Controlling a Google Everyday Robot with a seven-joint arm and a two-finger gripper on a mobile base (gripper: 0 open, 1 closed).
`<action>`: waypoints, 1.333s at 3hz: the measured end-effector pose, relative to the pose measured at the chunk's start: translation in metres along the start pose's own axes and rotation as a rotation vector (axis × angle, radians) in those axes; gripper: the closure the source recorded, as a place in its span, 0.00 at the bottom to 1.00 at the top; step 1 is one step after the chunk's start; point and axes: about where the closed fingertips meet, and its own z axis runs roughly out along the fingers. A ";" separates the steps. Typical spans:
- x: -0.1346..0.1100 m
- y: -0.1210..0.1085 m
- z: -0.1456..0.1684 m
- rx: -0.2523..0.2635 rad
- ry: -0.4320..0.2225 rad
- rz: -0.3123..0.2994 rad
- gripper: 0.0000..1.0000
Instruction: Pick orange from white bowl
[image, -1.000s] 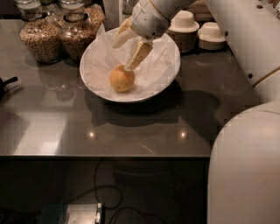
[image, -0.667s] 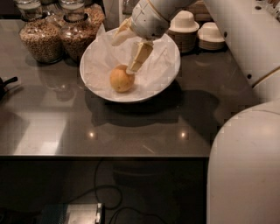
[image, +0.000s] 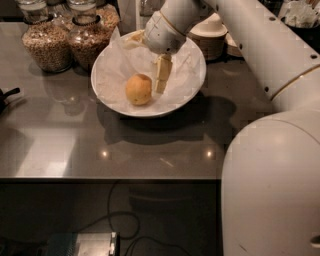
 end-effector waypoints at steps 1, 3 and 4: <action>0.008 -0.001 0.013 -0.023 -0.006 0.022 0.03; 0.026 0.008 0.022 -0.025 -0.015 0.082 0.13; 0.032 0.014 0.022 -0.019 -0.019 0.110 0.18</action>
Offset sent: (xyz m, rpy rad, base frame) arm 0.0017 -0.0157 -0.0366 -0.0245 0.0957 -0.0416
